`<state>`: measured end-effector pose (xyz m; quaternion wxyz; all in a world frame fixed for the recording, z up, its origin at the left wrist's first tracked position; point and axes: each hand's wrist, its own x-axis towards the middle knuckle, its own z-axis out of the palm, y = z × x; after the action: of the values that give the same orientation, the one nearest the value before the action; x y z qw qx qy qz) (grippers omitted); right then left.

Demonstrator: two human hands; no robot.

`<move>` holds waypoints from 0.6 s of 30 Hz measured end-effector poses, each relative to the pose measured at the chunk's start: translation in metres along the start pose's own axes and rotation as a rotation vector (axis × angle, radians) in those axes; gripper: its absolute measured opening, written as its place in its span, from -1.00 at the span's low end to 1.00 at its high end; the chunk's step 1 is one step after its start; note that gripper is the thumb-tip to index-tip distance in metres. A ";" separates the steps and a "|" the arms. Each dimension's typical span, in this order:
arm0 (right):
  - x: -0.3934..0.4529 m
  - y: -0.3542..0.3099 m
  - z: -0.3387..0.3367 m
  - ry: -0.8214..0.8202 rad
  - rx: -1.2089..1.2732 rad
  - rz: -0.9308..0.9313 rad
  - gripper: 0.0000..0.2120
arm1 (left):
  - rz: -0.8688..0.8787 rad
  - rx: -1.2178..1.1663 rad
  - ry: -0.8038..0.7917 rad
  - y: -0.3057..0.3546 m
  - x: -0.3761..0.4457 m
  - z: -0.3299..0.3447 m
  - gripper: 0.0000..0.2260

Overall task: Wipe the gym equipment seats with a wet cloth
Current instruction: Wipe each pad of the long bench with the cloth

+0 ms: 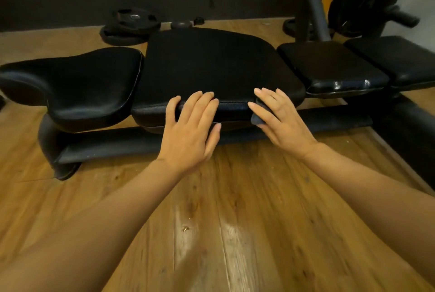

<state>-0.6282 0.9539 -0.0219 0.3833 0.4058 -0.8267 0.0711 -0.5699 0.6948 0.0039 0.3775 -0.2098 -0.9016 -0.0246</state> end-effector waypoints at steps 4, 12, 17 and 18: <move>0.022 -0.021 -0.010 -0.077 -0.002 0.062 -0.54 | 0.013 -0.042 -0.015 -0.003 0.004 -0.003 -0.62; 0.034 -0.022 -0.062 -0.378 -0.098 0.045 -0.56 | -0.003 -0.230 0.020 0.000 0.017 -0.018 -0.66; 0.035 -0.003 -0.083 -0.417 -0.131 -0.015 -0.56 | 0.007 -0.296 0.048 0.023 0.037 -0.016 -0.65; 0.033 0.004 -0.085 -0.416 -0.136 -0.023 -0.56 | 0.005 -0.299 0.046 0.030 0.043 -0.015 -0.66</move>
<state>-0.5944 0.9723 0.0610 0.2316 0.3943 -0.8862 -0.0742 -0.5748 0.7344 0.0405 0.3627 -0.2654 -0.8785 -0.1622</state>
